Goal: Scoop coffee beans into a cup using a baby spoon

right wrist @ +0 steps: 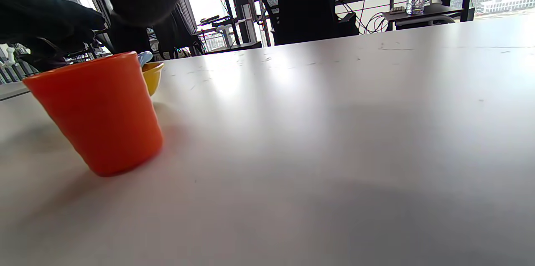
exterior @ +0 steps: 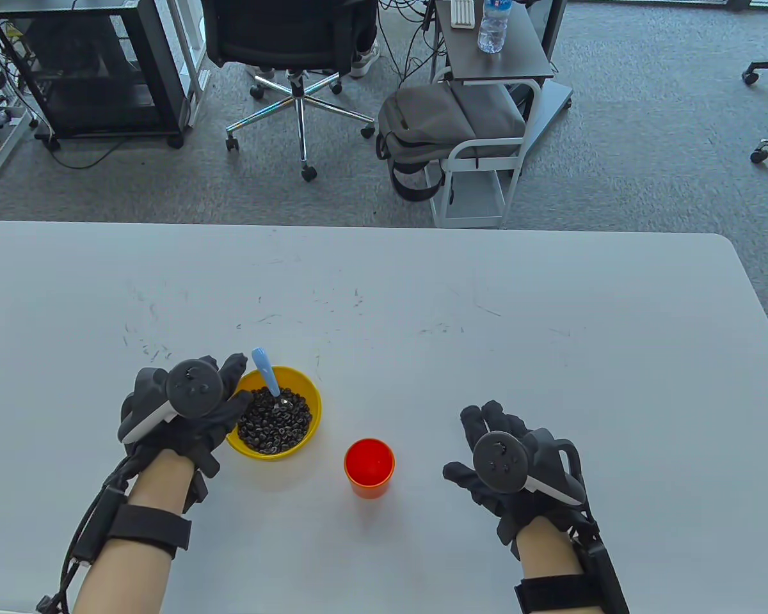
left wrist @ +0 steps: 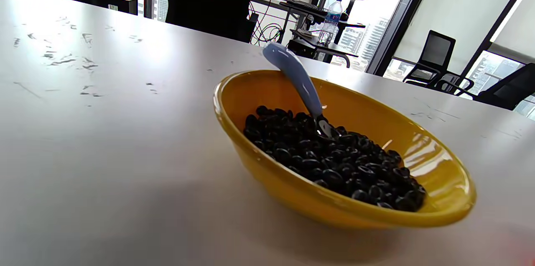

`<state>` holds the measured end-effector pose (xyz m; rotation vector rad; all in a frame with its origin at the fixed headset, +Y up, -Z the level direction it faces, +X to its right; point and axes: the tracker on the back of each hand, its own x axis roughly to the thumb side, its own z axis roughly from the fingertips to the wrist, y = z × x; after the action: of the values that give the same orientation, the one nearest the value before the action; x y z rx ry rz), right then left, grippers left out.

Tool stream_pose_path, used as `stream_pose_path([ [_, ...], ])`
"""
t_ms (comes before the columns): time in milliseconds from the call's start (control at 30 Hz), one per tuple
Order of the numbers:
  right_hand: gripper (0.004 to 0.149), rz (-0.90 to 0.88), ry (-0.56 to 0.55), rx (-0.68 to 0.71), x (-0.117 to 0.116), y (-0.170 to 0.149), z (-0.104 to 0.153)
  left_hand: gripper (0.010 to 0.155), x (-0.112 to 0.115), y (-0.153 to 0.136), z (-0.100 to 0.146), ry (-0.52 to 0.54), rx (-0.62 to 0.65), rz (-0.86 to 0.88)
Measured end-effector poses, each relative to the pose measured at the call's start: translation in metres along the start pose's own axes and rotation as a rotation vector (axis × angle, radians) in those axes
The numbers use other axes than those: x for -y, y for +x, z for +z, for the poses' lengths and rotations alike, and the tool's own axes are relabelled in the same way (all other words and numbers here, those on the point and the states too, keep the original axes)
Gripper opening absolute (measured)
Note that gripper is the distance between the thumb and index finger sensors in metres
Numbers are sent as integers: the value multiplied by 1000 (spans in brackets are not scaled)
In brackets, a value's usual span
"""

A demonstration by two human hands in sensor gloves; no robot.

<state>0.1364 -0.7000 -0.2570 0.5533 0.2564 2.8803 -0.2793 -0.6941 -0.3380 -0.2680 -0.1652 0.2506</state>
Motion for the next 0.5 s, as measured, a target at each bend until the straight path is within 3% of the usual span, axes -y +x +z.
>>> stream_pose_path([
  [167, 85, -3, 5, 2, 1, 0, -1, 58, 7, 5, -33, -29, -23, 58],
  [267, 85, -14, 7, 4, 2, -1, -1, 59, 8, 9, -48, -67, -49, 4],
  [500, 84, -14, 12, 12, 1, 1, -2, 65, 24, 6, -71, -132, -75, 73],
])
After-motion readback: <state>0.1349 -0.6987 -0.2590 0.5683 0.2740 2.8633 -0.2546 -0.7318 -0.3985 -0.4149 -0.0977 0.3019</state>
